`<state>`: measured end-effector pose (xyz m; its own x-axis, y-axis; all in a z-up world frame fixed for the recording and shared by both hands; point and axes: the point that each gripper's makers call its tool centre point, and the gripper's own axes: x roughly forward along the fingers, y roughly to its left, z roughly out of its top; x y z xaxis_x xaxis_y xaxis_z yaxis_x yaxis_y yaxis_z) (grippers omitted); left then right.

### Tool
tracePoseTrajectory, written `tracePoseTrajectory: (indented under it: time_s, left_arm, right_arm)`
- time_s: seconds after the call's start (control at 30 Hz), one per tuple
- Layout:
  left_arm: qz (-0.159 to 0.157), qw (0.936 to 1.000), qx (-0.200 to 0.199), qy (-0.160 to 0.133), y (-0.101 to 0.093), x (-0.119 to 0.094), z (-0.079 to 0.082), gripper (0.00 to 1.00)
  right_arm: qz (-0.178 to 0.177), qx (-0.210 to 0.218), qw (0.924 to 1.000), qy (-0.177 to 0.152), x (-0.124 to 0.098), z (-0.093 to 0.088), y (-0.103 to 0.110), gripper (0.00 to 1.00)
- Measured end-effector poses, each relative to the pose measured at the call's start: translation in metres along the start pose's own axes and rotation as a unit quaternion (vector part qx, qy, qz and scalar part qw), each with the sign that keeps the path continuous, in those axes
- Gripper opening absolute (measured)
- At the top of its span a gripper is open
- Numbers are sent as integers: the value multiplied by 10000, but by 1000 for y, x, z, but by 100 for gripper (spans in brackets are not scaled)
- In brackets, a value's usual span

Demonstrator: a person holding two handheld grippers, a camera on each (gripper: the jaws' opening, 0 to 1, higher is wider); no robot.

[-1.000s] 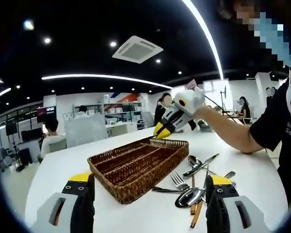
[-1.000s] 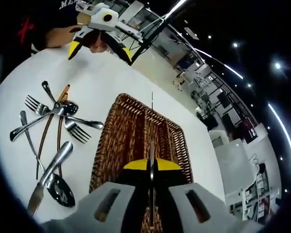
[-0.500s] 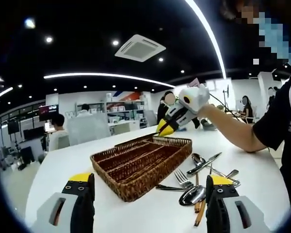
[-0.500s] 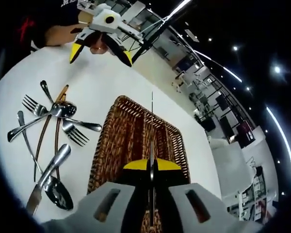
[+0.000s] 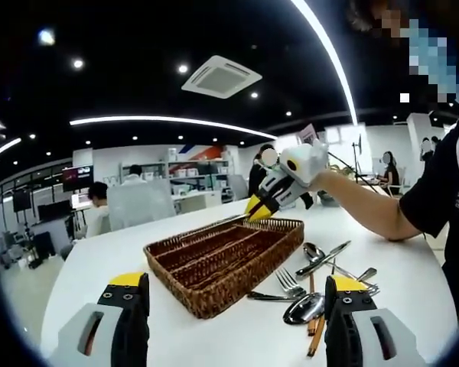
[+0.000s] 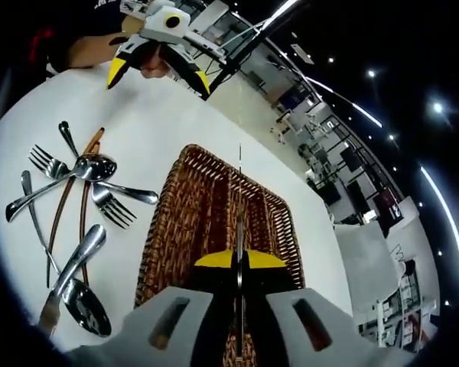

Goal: Arrange the knives, forks, and spoons in their matching storage slots by inserting each utensil handle-first until every utensil is classified and aligned in the correct compartment

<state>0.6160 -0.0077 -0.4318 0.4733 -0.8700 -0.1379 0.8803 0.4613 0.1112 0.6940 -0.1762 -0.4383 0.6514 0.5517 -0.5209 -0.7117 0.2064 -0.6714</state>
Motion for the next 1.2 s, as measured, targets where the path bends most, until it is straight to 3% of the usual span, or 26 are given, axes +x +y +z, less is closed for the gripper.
tracePoseTrajectory:
  time_s: [0.63,1.2]
  left_arm:
    - [18,10000,2,23,0,-1,-1,100]
    - [50,10000,23,46,2,-2,-3,100]
  right_arm:
    - [84,26,9999,52,10,-9,7,1]
    - [455,189,9986,170,27,-23,27,1]
